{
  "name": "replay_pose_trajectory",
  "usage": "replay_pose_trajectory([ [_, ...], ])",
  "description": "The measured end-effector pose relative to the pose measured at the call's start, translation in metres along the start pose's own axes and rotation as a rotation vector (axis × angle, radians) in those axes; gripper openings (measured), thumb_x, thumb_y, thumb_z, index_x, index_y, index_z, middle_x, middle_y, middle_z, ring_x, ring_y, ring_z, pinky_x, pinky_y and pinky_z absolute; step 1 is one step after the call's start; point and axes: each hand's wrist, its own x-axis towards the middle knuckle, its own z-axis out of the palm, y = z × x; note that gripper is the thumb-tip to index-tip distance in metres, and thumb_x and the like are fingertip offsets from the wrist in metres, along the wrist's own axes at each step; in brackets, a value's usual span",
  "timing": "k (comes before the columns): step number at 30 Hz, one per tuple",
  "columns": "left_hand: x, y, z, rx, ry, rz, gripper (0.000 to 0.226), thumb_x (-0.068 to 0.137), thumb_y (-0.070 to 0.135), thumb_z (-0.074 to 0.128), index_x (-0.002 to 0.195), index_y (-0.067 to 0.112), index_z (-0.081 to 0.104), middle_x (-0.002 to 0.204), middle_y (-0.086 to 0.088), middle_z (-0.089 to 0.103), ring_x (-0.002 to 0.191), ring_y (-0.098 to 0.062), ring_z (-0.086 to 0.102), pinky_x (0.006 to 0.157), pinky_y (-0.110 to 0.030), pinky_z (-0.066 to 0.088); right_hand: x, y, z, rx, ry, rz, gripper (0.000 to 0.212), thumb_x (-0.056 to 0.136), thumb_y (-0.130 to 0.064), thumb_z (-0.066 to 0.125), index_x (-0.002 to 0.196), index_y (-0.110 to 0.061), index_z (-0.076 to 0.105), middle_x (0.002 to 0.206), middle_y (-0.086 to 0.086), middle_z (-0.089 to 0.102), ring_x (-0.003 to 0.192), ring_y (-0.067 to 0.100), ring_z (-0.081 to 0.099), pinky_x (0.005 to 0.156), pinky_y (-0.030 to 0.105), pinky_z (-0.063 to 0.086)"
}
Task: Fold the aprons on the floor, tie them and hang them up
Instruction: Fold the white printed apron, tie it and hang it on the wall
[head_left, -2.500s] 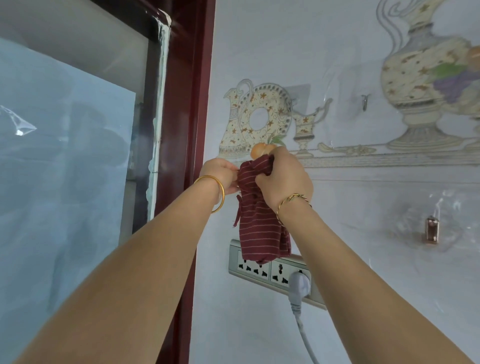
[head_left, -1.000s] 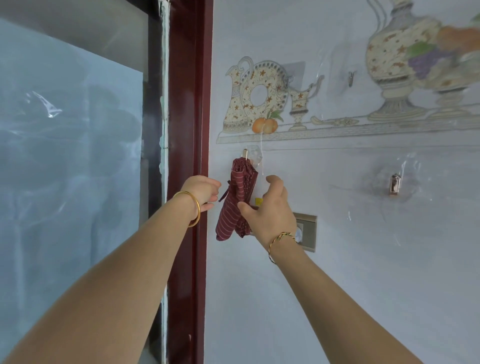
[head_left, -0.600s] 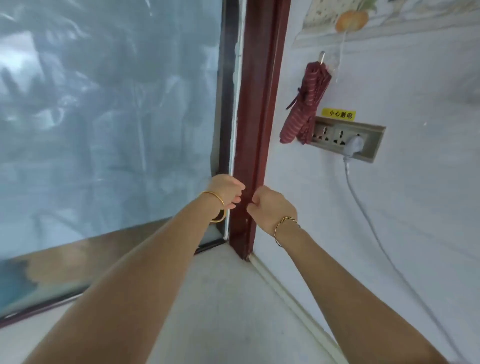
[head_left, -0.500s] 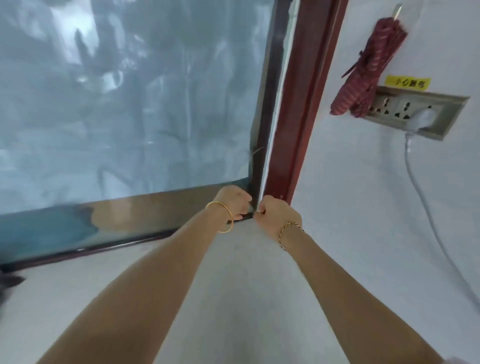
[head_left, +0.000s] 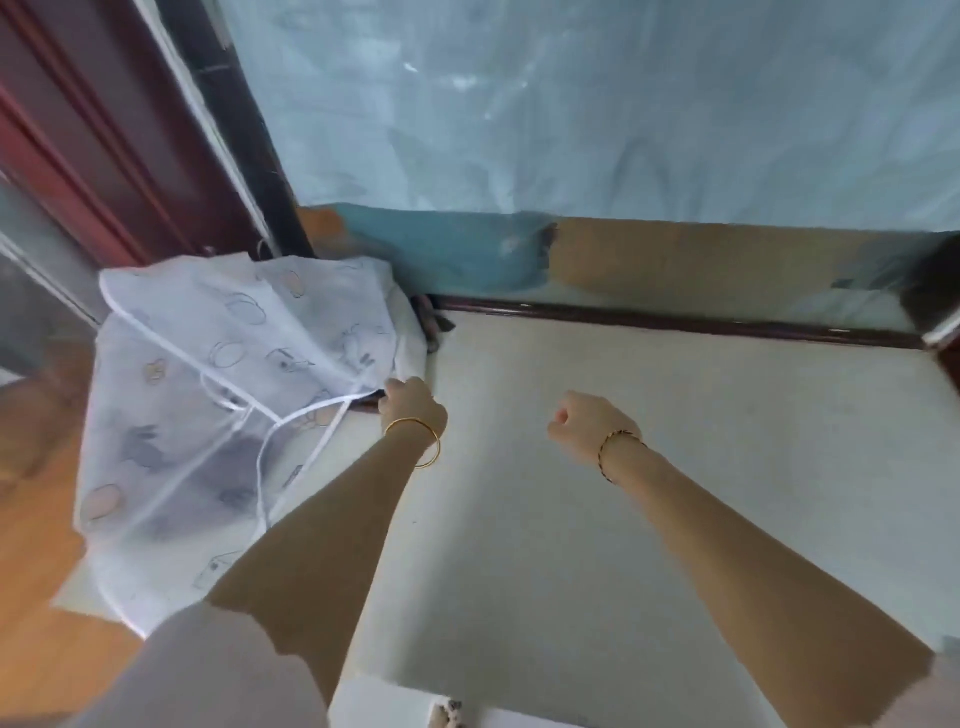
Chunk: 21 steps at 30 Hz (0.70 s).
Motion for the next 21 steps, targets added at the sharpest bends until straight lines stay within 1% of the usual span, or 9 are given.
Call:
replay_pose_trajectory([
  [3, 0.041, -0.061, -0.031, 0.129, 0.101, -0.075, 0.036, 0.089, 0.01, 0.049, 0.125, 0.006, 0.045, 0.142, -0.015, 0.022, 0.125, -0.033, 0.029, 0.099, -0.038, 0.037, 0.035, -0.061, 0.033, 0.018, -0.057, -0.04, 0.017, 0.089, -0.019, 0.042, 0.102, -0.013, 0.052, 0.098, 0.004, 0.059, 0.082, 0.022, 0.054, 0.062, 0.027, 0.037],
  [5, 0.063, -0.088, -0.047, 0.111, 0.22, -0.112, 0.042, 0.084, 0.003, 0.052, 0.125, 0.011, 0.045, 0.146, -0.016, 0.014, 0.125, -0.034, 0.027, 0.1, -0.038, 0.035, 0.052, -0.093, 0.05, 0.021, -0.08, -0.062, 0.011, 0.089, -0.018, 0.041, 0.094, -0.014, 0.05, 0.085, 0.002, 0.054, 0.072, 0.019, 0.048, 0.058, 0.026, 0.034],
  [8, 0.092, -0.109, -0.074, -0.052, 0.482, -0.117, 0.053, 0.078, -0.004, 0.05, 0.126, 0.017, 0.042, 0.143, -0.016, 0.023, 0.12, -0.035, 0.033, 0.096, -0.038, 0.035, 0.067, -0.126, 0.064, 0.041, -0.123, -0.08, 0.007, 0.089, -0.015, 0.041, 0.085, -0.014, 0.046, 0.077, 0.001, 0.048, 0.066, 0.019, 0.042, 0.054, 0.025, 0.03],
  [10, 0.107, -0.112, -0.099, -0.2, 0.674, -0.124, 0.047, 0.081, 0.009, 0.057, 0.125, 0.013, 0.041, 0.136, -0.013, 0.033, 0.117, -0.033, 0.037, 0.095, -0.037, 0.034, 0.072, -0.138, 0.066, 0.067, -0.136, -0.083, 0.009, 0.09, -0.017, 0.04, 0.081, -0.014, 0.044, 0.076, 0.002, 0.047, 0.066, 0.019, 0.04, 0.055, 0.026, 0.029],
  [13, 0.13, -0.122, -0.143, -0.487, 0.831, -0.391, 0.061, 0.081, 0.041, 0.066, 0.128, 0.013, 0.039, 0.13, -0.009, 0.039, 0.117, -0.027, 0.041, 0.094, -0.032, 0.033, 0.081, -0.16, 0.066, 0.115, -0.148, -0.087, 0.016, 0.091, -0.023, 0.04, 0.079, -0.013, 0.043, 0.074, 0.004, 0.047, 0.065, 0.02, 0.046, 0.057, 0.027, 0.032],
  [15, 0.144, -0.144, -0.159, -0.677, 0.816, -0.619, 0.076, 0.076, 0.052, 0.067, 0.132, 0.012, 0.036, 0.13, -0.007, 0.042, 0.119, -0.024, 0.042, 0.098, -0.029, 0.032, 0.084, -0.174, 0.067, 0.125, -0.155, -0.093, 0.015, 0.092, -0.02, 0.04, 0.079, -0.012, 0.043, 0.077, 0.006, 0.047, 0.066, 0.024, 0.052, 0.06, 0.028, 0.033],
  [17, 0.151, -0.167, -0.165, -0.805, 0.697, -0.721, 0.089, 0.071, 0.061, 0.067, 0.137, 0.009, 0.034, 0.129, -0.005, 0.047, 0.118, -0.023, 0.047, 0.103, -0.033, 0.034, 0.084, -0.187, 0.068, 0.149, -0.162, -0.094, 0.012, 0.09, -0.013, 0.041, 0.081, -0.006, 0.048, 0.078, 0.012, 0.05, 0.071, 0.035, 0.06, 0.061, 0.03, 0.034],
  [19, 0.154, -0.179, -0.165, -0.974, 0.586, -0.658, 0.084, 0.074, 0.057, 0.066, 0.136, 0.01, 0.037, 0.12, -0.002, 0.052, 0.111, -0.021, 0.052, 0.098, -0.036, 0.039, 0.083, -0.194, 0.069, 0.189, -0.169, -0.094, 0.024, 0.088, -0.009, 0.042, 0.097, 0.007, 0.056, 0.077, 0.021, 0.052, 0.065, 0.033, 0.05, 0.063, 0.03, 0.032],
  [21, 0.155, -0.18, -0.165, -1.044, 0.57, -0.586, 0.06, 0.08, 0.045, 0.064, 0.125, 0.012, 0.044, 0.108, -0.003, 0.053, 0.104, -0.023, 0.056, 0.086, -0.033, 0.043, 0.083, -0.195, 0.07, 0.224, -0.164, -0.098, 0.033, 0.087, -0.008, 0.042, 0.112, 0.01, 0.055, 0.073, 0.015, 0.045, 0.068, 0.021, 0.04, 0.064, 0.03, 0.031],
])
